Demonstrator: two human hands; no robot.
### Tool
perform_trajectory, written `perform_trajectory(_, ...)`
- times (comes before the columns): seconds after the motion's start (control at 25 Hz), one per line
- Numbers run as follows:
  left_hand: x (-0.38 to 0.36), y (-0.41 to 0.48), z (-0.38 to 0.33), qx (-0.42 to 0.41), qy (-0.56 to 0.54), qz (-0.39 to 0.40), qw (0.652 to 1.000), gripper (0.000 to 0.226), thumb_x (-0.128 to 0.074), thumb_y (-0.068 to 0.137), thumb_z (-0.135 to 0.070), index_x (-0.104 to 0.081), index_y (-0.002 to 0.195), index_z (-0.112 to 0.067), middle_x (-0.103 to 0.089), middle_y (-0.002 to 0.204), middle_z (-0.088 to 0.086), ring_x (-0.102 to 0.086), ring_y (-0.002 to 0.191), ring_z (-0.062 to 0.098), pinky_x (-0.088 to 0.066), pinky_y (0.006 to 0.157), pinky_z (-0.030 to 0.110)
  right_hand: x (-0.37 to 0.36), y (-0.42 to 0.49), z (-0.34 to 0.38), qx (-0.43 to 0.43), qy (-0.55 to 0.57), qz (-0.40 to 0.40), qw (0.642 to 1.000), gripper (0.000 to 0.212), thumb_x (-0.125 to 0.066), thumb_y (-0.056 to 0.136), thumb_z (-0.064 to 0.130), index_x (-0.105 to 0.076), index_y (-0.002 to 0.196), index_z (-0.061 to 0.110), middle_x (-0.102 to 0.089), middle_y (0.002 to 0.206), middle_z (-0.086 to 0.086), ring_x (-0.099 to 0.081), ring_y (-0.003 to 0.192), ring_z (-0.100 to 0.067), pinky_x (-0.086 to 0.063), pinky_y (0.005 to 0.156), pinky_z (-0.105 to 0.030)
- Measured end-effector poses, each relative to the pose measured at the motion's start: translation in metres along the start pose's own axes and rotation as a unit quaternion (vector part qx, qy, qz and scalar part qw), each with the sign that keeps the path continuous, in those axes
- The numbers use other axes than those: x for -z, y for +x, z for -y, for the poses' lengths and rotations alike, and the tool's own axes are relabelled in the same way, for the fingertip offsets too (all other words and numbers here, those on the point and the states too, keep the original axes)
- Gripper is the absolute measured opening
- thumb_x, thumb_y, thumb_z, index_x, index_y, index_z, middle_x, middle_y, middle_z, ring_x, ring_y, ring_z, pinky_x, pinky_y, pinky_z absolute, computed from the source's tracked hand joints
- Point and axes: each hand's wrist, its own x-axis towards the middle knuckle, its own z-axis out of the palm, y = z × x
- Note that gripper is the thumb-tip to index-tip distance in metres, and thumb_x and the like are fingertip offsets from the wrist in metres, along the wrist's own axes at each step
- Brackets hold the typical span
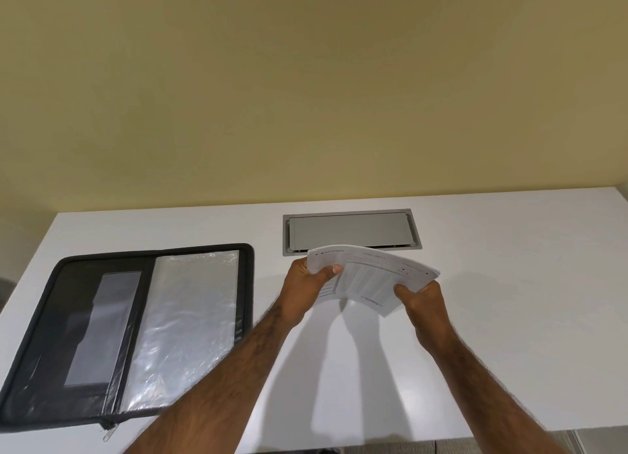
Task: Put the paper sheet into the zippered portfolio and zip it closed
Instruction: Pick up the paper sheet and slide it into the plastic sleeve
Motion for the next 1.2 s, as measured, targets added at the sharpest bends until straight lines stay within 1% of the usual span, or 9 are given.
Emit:
perform_trajectory(0.24,0.007,-0.006,0.000,0.008,-0.016,-0.019,1.000,0.021,-0.072,0.090,-0.010,-0.075,0.105,-0.024,-0.079,0.100,-0.004,-0.074,0.090,0.010,-0.057,0.075,0.020,-0.010,0.000,0.005,0.022,-0.028,-0.002,0.999,0.039,-0.061,0.085,-0.004,-0.067,0.094,0.033,-0.074,0.093,0.007,-0.069,0.088,-0.012,-0.053,0.068,-0.023)
perform_trajectory(0.44,0.042,-0.005,-0.025,-0.005,-0.082,-0.071,0.994,0.031,-0.071,0.090,-0.009,-0.070,0.120,-0.010,-0.075,0.114,0.007,-0.071,0.107,0.027,-0.056,0.093,0.037,-0.028,-0.005,0.022,0.086,-0.116,0.076,0.987,0.036,-0.065,0.090,0.008,-0.067,0.102,0.042,-0.075,0.097,0.018,-0.070,0.086,-0.004,-0.056,0.064,-0.019)
perform_trajectory(0.6,0.095,-0.008,-0.049,-0.027,-0.109,-0.100,0.989,0.030,-0.072,0.090,-0.010,-0.070,0.119,-0.008,-0.076,0.113,0.009,-0.072,0.105,0.029,-0.058,0.089,0.038,-0.076,-0.006,0.030,0.104,-0.198,0.085,0.971,0.024,-0.060,0.095,0.018,-0.066,0.117,0.025,-0.071,0.106,0.003,-0.067,0.093,-0.020,-0.058,0.079,-0.042)
perform_trajectory(0.72,0.146,-0.010,-0.052,-0.038,-0.108,-0.109,0.987,0.025,-0.067,0.095,-0.028,-0.073,0.115,-0.013,-0.076,0.111,0.009,-0.073,0.101,0.026,-0.059,0.082,0.036,-0.121,-0.008,0.039,0.114,-0.246,0.082,0.959,0.016,-0.059,0.094,0.016,-0.068,0.106,0.017,-0.070,0.096,-0.001,-0.064,0.085,-0.022,-0.053,0.073,-0.037)
perform_trajectory(0.84,0.203,-0.003,-0.042,-0.021,-0.019,-0.185,0.982,0.040,-0.051,0.101,-0.046,-0.075,0.103,-0.014,-0.077,0.103,0.007,-0.072,0.093,0.021,-0.055,0.079,0.034,-0.152,-0.013,0.042,0.125,-0.279,0.073,0.949,0.013,-0.059,0.091,0.013,-0.067,0.086,0.021,-0.068,0.079,0.002,-0.062,0.073,-0.020,-0.043,0.061,-0.030)
perform_trajectory(0.92,0.247,0.010,-0.027,0.018,0.126,-0.228,0.965,0.043,-0.050,0.100,-0.050,-0.071,0.104,-0.012,-0.074,0.108,0.005,-0.068,0.101,0.025,-0.050,0.080,0.032,-0.166,-0.017,0.042,0.115,-0.285,0.059,0.950,0.016,-0.059,0.090,0.013,-0.065,0.080,0.024,-0.067,0.074,0.006,-0.061,0.070,-0.014,-0.043,0.060,-0.030)
perform_trajectory(1.04,0.300,0.030,0.005,0.138,0.447,-0.113,0.876,0.063,-0.070,0.088,-0.046,-0.049,0.139,-0.015,-0.049,0.149,0.002,-0.055,0.127,0.030,-0.046,0.102,0.041,-0.175,-0.026,0.040,0.089,-0.308,0.036,0.946,0.012,-0.060,0.091,0.016,-0.068,0.083,0.019,-0.069,0.077,0.004,-0.063,0.071,-0.017,-0.047,0.061,-0.031)
perform_trajectory(1.12,0.319,0.044,0.018,0.173,0.534,-0.042,0.826,0.089,-0.075,0.084,-0.044,-0.028,0.153,-0.016,-0.014,0.168,-0.005,-0.050,0.135,0.031,-0.044,0.107,0.045,-0.180,-0.032,0.037,0.076,-0.318,0.013,0.945,0.013,-0.060,0.092,0.017,-0.067,0.081,0.019,-0.069,0.075,0.003,-0.063,0.069,-0.017,-0.045,0.057,-0.029)
perform_trajectory(1.2,0.330,0.055,0.026,0.162,0.561,-0.026,0.811,0.098,-0.075,0.084,-0.044,-0.017,0.158,-0.016,0.003,0.168,-0.011,-0.049,0.136,0.030,-0.044,0.107,0.045,-0.182,-0.040,0.035,0.067,-0.320,-0.004,0.945,0.013,-0.060,0.092,0.019,-0.067,0.082,0.022,-0.069,0.075,0.005,-0.064,0.068,-0.014,-0.045,0.055,-0.029)
